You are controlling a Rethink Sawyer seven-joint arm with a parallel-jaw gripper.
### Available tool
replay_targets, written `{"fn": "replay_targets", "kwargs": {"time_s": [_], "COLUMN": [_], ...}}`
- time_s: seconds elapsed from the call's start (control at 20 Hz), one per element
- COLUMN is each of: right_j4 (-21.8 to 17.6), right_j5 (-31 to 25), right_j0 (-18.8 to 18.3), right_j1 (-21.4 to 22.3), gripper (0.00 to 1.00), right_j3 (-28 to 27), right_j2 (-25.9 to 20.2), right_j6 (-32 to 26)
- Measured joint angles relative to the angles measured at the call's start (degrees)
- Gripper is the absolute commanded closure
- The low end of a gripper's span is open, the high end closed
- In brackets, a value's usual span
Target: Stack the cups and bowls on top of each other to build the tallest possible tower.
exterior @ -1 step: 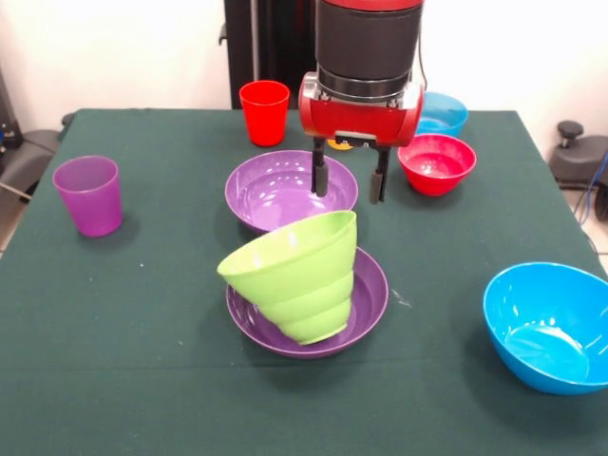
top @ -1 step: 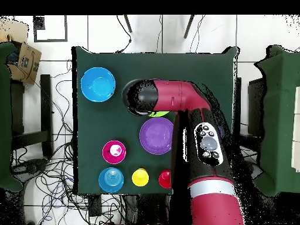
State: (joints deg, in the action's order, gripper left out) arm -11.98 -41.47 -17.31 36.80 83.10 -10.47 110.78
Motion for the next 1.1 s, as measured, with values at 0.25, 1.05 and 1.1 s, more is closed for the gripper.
{"fn": "replay_targets", "kwargs": {"time_s": [0.25, 1.05, 1.1], "right_j4": [0.6, 0.6, 0.6], "right_j5": [-0.5, -1.1, -1.1], "right_j0": [0.0, 4.2, 4.3], "right_j1": [0.0, -15.4, -16.7], "gripper": [0.0, 0.0, 0.0], "right_j3": [-0.7, -24.6, -26.1], "right_j2": [0.0, 0.7, 0.7], "right_j6": [0.0, 0.0, 0.0]}}
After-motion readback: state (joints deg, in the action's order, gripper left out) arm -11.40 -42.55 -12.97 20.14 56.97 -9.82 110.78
